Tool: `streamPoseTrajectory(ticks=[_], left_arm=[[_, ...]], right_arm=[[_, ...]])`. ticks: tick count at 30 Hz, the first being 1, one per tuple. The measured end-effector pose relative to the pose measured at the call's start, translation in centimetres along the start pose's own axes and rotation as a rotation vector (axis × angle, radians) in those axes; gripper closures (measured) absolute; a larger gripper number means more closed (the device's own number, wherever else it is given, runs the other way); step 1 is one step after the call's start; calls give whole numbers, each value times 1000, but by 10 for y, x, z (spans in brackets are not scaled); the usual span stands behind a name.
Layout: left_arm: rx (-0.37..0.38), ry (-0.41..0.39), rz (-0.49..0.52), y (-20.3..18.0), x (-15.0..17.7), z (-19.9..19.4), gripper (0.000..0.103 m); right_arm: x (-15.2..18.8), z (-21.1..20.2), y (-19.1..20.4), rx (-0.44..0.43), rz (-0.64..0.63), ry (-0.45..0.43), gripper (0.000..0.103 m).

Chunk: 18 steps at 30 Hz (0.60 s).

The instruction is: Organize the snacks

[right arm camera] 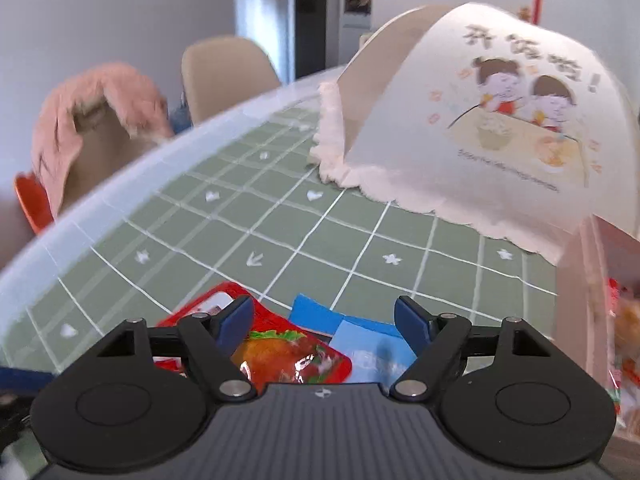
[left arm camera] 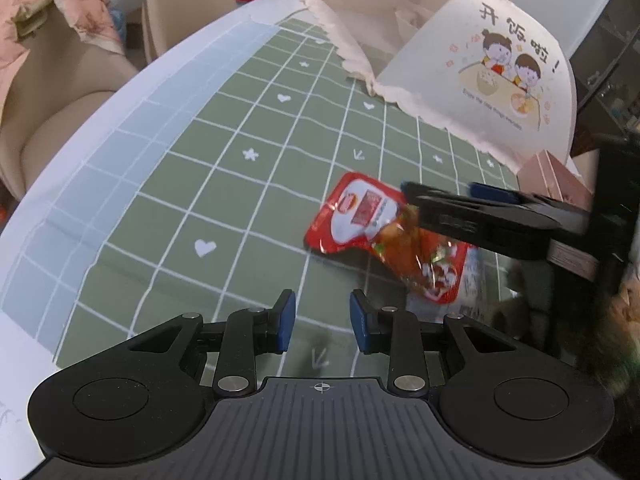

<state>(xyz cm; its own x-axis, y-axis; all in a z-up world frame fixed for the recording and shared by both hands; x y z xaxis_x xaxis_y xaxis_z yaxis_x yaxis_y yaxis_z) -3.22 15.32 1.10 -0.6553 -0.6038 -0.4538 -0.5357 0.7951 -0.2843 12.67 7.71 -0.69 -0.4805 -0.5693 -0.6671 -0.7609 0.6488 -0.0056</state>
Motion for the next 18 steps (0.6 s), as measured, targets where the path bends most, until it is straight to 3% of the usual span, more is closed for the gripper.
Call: streamPoseTrajectory(ticks=[5, 11, 15, 18], left_arm=[[23, 12, -17, 3, 3, 2, 70], [99, 38, -4, -11, 5, 13, 70], [205, 79, 7, -35, 12, 23, 70], [218, 44, 4, -41, 10, 17, 70]], right_arm=[[21, -14, 5, -81, -19, 52, 53], [77, -69, -9, -154, 29, 102, 55], [105, -100, -23, -112, 65, 96, 55], [109, -121, -29, -117, 88, 57, 41]])
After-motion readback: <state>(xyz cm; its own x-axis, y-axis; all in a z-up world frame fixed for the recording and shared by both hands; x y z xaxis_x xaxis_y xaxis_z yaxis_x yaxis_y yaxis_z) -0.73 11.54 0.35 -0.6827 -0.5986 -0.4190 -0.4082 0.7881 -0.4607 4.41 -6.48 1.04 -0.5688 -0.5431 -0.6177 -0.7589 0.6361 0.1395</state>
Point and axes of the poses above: each gripper's, at about its wrist camera, not at the fingertips, and z roughly the way its jaws point, y to its left, x to its underside, the point moved 6 cm from there along z, roughly the way its jaws point, and after that the axes turned 3 degrees about y, right-handed, at the moved point
